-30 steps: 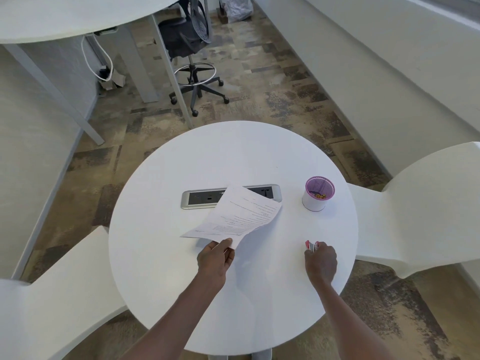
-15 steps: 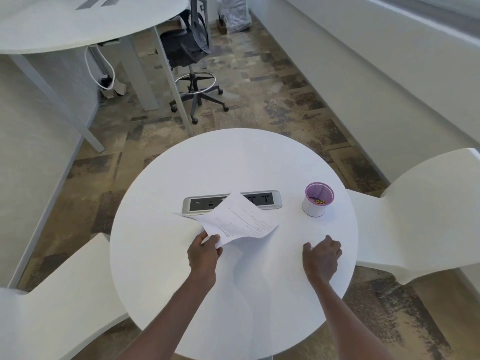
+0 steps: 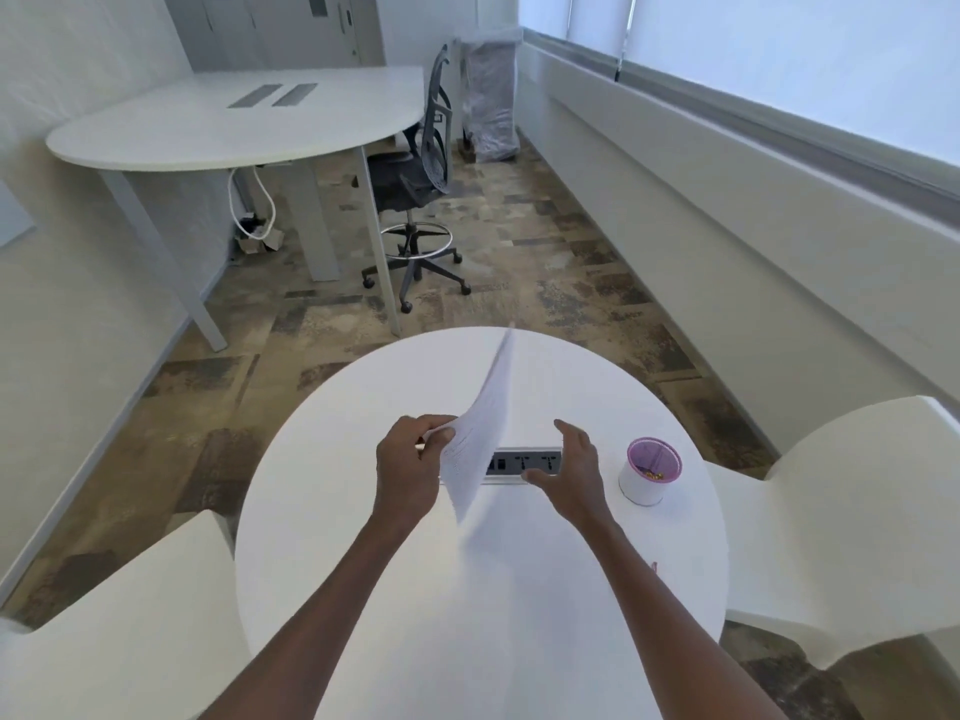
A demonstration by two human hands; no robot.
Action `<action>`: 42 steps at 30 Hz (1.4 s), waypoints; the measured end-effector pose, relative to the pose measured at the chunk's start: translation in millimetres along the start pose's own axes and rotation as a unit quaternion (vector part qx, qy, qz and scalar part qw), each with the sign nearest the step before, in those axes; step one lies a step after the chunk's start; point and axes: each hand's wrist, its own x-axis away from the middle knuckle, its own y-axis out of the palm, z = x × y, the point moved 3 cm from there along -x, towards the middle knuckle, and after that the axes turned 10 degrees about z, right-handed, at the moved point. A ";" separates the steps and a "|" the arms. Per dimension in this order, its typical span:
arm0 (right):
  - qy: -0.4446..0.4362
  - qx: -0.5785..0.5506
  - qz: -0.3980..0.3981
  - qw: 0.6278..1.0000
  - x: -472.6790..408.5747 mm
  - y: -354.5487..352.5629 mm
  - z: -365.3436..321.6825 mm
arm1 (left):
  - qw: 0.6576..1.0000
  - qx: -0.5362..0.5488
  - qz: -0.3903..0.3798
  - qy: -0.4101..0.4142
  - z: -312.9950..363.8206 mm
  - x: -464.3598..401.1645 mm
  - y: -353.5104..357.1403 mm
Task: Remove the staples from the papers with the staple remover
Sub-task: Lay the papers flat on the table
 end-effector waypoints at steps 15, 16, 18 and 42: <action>0.082 -0.238 -0.054 0.966 25.0 3.7 -20.3 | 0.987 0.146 -0.073 -0.002 41.8 -72.6 -52.7; 0.088 -0.276 -0.075 0.954 33.5 7.3 -22.0 | 0.985 0.160 -0.065 -0.027 40.4 -77.4 -53.3; 0.107 -0.329 -0.105 0.932 48.9 17.2 -21.2 | 0.981 0.180 -0.034 -0.063 35.5 -86.7 -52.9; 0.333 -0.062 0.006 0.941 141.5 64.3 72.2 | 0.952 -0.165 -0.103 -0.238 -189.1 62.3 -30.4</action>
